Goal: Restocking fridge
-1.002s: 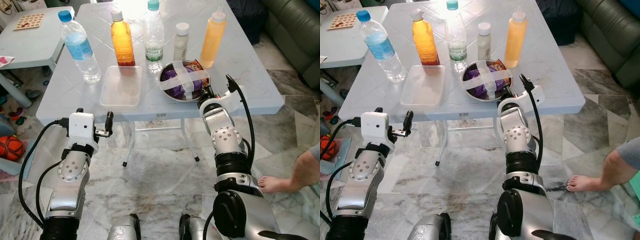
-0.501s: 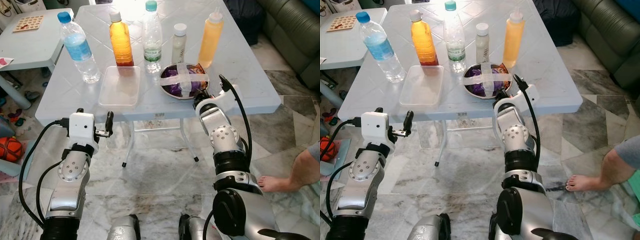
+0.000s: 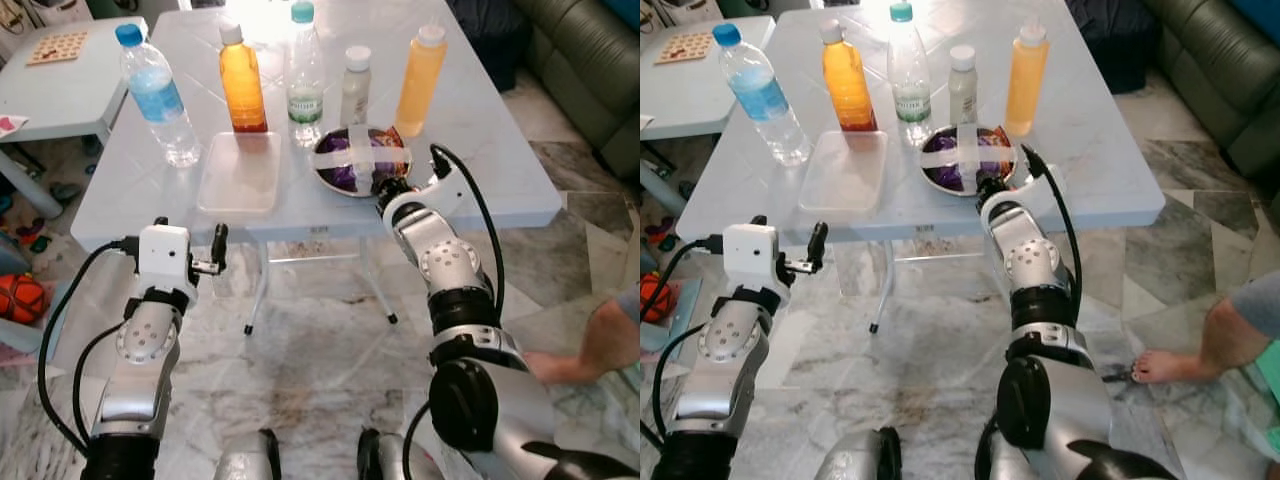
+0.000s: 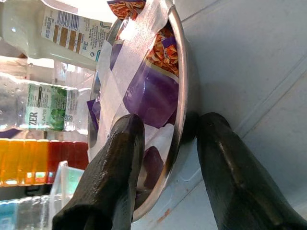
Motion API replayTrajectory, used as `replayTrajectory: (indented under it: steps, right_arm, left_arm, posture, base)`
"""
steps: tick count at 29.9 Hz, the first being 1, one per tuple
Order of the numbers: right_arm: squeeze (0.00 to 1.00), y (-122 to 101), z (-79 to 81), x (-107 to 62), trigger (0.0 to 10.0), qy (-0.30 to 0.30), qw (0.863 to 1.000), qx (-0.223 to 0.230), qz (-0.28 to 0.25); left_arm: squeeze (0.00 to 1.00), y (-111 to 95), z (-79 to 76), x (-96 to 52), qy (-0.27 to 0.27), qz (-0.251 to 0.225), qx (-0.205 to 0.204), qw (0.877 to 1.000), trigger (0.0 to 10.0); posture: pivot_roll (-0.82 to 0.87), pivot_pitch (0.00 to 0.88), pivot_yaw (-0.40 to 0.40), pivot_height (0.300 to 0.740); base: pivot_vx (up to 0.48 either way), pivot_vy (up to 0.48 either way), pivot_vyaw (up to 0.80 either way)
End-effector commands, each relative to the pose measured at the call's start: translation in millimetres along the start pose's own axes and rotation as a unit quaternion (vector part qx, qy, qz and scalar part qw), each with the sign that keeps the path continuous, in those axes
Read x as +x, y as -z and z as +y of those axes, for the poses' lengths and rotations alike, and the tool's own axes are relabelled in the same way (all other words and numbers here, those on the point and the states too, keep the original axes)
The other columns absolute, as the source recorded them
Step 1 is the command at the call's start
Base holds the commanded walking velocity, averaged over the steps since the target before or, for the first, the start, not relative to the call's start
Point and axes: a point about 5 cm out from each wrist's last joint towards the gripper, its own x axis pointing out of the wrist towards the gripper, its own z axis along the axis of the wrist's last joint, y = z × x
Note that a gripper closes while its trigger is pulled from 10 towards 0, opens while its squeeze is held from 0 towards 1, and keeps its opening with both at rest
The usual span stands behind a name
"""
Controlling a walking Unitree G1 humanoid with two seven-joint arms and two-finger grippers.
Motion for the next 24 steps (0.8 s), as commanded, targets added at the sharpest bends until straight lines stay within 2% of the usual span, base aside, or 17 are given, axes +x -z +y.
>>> replayTrajectory:
  steps: [1, 15, 24]
  right_arm:
    - [0.0, 7.1, -2.8, 1.8, 0.0, 0.005, 0.999, 0.02, 0.025]
    - [0.0, 16.0, -34.9, 2.5, 0.0, 0.076, 0.994, -0.03, 0.076]
    - [0.0, 8.6, -45.2, 2.3, 0.0, 0.101, 0.993, -0.034, 0.058]
  left_arm:
    - [0.0, -3.2, 3.8, -2.3, -0.003, -0.005, 0.009, 1.0, 10.0]
    - [0.0, -3.5, 3.9, -3.0, 0.001, -0.004, 0.01, 1.0, 10.0]
    - [0.0, -4.2, 3.5, -1.9, -0.002, -0.007, 0.008, 1.0, 10.0]
  posture:
    - [0.09, 0.137, 0.08, 0.74]
    - [0.09, 0.14, 0.081, 0.74]
    - [0.09, 0.134, 0.074, 0.74]
  base:
    - [0.0, 0.0, 0.0]
    - [0.0, 0.0, 0.0]
    - [0.0, 0.0, 0.0]
